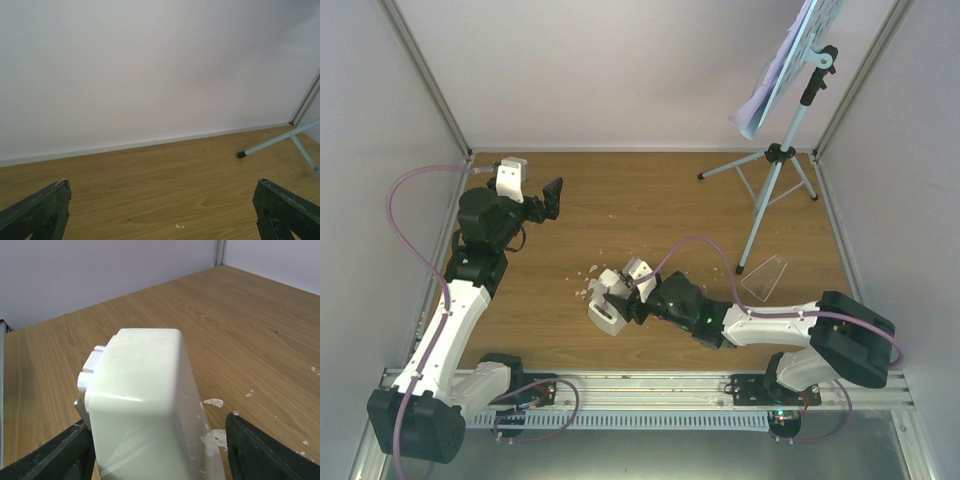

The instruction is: Pack up the instrument practice props

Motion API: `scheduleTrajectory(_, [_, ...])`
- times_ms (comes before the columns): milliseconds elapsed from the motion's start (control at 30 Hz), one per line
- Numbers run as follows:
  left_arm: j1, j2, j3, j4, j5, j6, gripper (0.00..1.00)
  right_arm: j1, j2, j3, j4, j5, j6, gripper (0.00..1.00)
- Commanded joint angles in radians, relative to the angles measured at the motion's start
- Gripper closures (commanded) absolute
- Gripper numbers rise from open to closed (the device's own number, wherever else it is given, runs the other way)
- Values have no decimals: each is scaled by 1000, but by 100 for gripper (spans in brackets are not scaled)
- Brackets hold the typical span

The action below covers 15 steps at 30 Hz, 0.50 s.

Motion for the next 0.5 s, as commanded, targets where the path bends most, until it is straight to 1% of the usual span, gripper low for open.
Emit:
scheduleTrajectory(0, [5, -5, 10, 41, 19, -1, 1, 4, -23, -20, 31, 29, 22, 32])
scheduleTrajectory(467, [5, -11, 15, 40, 25, 0, 1, 4, -16, -11, 18, 30, 16, 35])
